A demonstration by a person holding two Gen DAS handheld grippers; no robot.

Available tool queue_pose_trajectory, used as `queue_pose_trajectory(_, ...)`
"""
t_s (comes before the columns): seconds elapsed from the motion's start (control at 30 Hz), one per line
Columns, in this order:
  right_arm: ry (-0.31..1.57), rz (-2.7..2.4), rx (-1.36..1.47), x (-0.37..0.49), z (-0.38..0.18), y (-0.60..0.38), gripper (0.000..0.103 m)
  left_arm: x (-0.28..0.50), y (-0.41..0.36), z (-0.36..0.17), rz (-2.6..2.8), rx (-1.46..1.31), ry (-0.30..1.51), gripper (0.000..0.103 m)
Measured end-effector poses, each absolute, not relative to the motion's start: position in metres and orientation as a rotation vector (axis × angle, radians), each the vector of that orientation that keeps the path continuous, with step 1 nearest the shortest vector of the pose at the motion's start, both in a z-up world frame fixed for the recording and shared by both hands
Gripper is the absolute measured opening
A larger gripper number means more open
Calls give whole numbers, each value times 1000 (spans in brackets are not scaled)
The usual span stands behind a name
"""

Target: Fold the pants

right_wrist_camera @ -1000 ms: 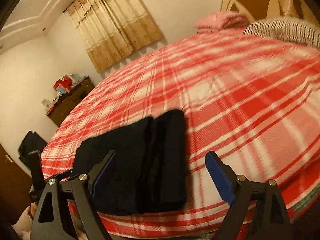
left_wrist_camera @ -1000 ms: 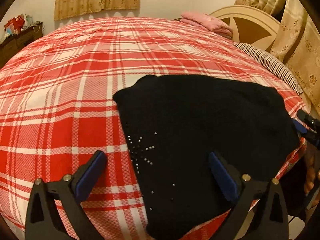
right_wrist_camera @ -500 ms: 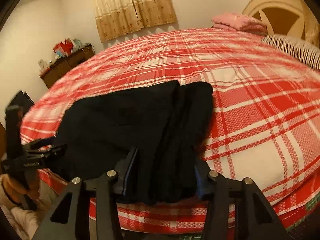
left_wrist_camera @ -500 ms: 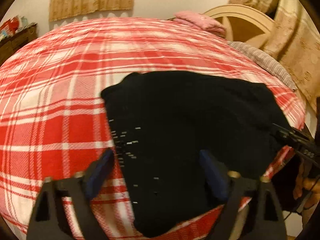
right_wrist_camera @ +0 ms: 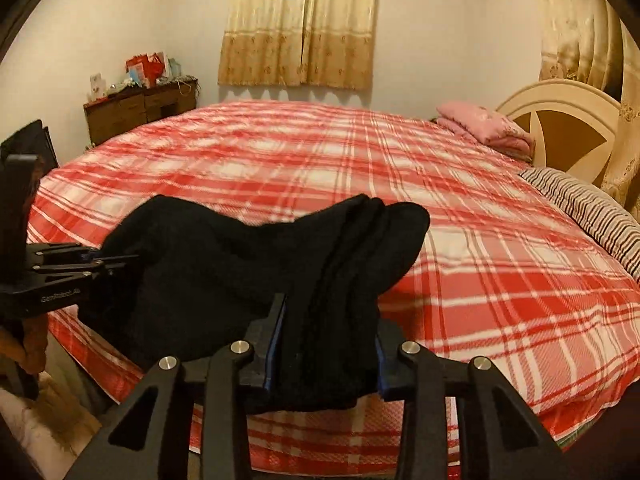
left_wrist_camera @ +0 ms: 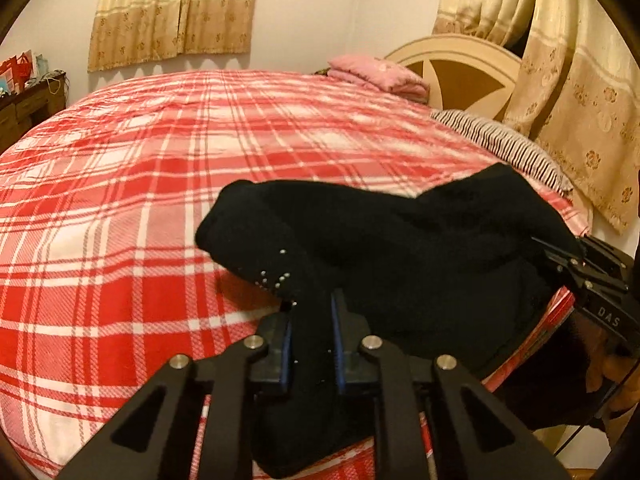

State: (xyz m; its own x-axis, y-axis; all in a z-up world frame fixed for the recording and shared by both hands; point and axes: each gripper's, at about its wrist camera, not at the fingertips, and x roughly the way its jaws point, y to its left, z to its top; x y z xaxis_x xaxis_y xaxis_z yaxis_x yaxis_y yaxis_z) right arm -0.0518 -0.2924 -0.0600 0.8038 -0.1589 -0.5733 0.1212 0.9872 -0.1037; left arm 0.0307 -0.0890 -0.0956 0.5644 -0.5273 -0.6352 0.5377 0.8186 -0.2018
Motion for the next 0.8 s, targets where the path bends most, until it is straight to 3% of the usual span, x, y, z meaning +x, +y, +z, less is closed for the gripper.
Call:
queue_pose_trajectory(0.53, 543, -18, -52, -15, -24, -252, 33, 50, -46, -52, -562, -78, 633, 13)
queue_pose_trajectory(0.8, 521, 182, -19, 77, -4, -195, 32, 92, 17, -23, -395, -76, 565, 13)
